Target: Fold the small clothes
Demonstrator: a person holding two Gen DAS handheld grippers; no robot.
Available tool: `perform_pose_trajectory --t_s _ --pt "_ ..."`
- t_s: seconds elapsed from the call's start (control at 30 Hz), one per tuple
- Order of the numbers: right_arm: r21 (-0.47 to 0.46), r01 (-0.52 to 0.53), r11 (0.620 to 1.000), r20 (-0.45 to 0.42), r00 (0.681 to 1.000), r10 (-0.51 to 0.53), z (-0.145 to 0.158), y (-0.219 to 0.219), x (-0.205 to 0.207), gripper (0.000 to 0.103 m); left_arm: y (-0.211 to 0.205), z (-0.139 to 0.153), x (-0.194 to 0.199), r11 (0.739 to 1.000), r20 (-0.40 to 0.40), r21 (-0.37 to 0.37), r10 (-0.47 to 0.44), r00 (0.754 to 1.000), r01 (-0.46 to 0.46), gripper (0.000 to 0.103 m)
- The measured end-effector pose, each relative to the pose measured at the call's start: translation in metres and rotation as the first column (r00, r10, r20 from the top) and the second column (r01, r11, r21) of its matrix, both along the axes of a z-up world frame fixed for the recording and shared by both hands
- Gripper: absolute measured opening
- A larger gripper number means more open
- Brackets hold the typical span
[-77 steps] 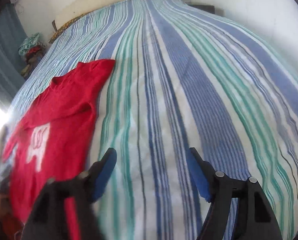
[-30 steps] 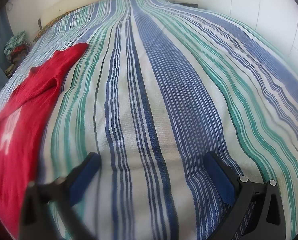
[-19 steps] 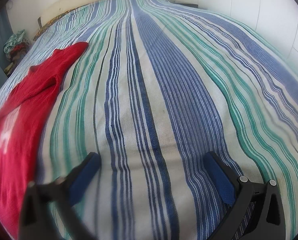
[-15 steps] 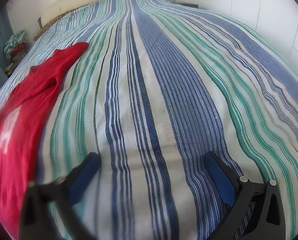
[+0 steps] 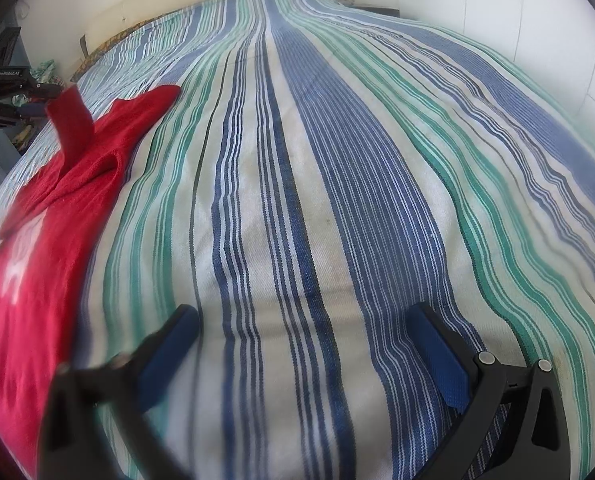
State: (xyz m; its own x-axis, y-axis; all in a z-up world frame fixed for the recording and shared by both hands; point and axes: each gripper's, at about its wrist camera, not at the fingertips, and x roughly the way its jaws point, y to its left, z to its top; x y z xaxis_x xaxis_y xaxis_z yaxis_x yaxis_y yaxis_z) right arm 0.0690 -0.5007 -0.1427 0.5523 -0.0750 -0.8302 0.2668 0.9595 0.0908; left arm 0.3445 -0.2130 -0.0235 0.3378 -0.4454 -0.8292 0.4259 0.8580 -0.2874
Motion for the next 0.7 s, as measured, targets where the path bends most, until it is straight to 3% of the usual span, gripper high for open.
perform_pose_trajectory --t_s 0.07,0.13,0.23,0.37,0.5,0.6,0.63,0.7 --pt "0.001 0.0 1.0 0.0 1.0 0.0 0.0 0.0 0.0 0.103 0.025 0.01 -0.012 1.0 0.034 -0.025 -0.004 0.999 0.005 0.065" --pt "0.003 -0.001 1.0 -0.001 1.0 0.001 0.0 0.0 0.0 0.103 0.061 0.02 -0.027 1.0 0.084 -0.023 0.004 0.996 -0.002 0.067" --pt "0.005 -0.003 1.0 0.0 1.0 0.003 -0.001 -0.001 0.0 0.103 0.126 0.017 -0.051 0.995 0.143 0.039 0.084 0.986 -0.091 0.069" --pt "0.005 -0.007 1.0 0.001 1.0 0.007 -0.001 -0.001 0.0 0.103 0.196 -0.017 -0.088 0.984 0.091 0.087 0.149 0.985 -0.157 0.068" --pt "-0.004 -0.008 1.0 -0.002 1.0 0.008 -0.002 0.001 0.001 0.103 0.181 -0.051 -0.121 0.981 0.104 0.188 0.031 0.994 -0.05 0.069" --pt "-0.017 -0.006 1.0 -0.007 1.0 0.006 -0.002 0.003 0.003 0.103 0.151 -0.078 -0.116 0.944 0.191 0.325 -0.002 0.982 -0.061 0.07" --pt "-0.022 -0.005 1.0 -0.008 1.0 0.005 -0.002 0.003 0.003 0.103 0.148 -0.086 -0.108 0.923 0.221 0.366 0.038 0.974 -0.119 0.068" --pt "-0.03 -0.003 1.0 -0.007 1.0 0.003 -0.002 0.005 0.003 0.103 0.162 -0.097 -0.096 0.897 0.264 0.352 0.18 0.948 -0.268 0.03"
